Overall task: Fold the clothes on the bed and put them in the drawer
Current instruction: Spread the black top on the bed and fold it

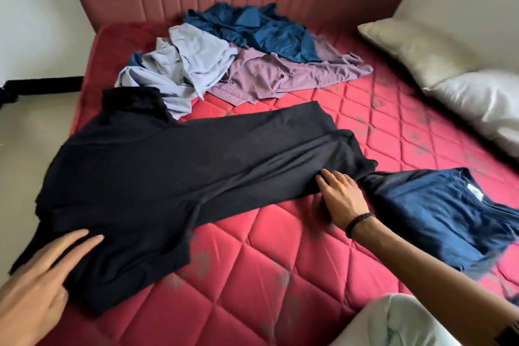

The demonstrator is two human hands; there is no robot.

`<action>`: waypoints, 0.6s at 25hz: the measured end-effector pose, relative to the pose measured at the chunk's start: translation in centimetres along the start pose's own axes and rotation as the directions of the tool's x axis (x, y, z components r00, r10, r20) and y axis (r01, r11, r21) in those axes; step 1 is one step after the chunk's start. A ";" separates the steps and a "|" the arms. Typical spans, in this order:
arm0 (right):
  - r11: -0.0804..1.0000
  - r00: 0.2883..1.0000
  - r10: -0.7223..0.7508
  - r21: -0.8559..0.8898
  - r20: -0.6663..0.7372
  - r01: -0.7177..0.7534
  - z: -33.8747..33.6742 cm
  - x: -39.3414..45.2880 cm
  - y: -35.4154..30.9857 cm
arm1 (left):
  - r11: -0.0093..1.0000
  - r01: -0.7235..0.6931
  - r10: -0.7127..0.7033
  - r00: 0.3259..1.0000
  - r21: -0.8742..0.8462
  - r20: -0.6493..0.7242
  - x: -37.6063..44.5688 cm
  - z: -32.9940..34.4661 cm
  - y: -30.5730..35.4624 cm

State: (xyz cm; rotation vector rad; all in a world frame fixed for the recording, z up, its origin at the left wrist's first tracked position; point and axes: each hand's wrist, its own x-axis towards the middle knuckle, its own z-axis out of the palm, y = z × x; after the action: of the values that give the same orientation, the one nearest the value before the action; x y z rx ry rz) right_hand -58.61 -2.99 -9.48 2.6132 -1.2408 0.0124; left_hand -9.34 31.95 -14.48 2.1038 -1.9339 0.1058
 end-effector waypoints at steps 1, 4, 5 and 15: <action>0.999 0.999 -0.016 -0.034 -0.036 0.015 0.5 0.1 -0.1 | 1.000 0.018 -0.018 0.998 0.000 0.063 -0.1 0.2 -1.0; 1.000 0.999 -0.007 0.004 0.031 0.007 -0.4 0.9 0.6 | 0.989 0.104 -0.112 0.991 0.108 0.078 0.5 -1.3 -1.3; 1.000 0.995 0.030 0.001 0.096 -0.030 -1.4 1.0 0.4 | 0.979 0.187 -0.191 0.980 0.083 0.049 1.3 -2.8 -0.9; 0.986 0.950 -0.021 -0.153 0.310 0.072 -8.7 -10.4 -2.7 | 0.991 0.077 -0.107 0.948 0.111 0.299 -3.6 -11.8 -2.2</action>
State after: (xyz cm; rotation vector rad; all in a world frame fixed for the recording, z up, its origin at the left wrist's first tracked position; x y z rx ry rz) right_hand -62.32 8.59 -2.83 2.5660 -1.2132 -0.5033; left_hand -5.94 38.59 -4.45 2.3912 -2.0270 -0.1572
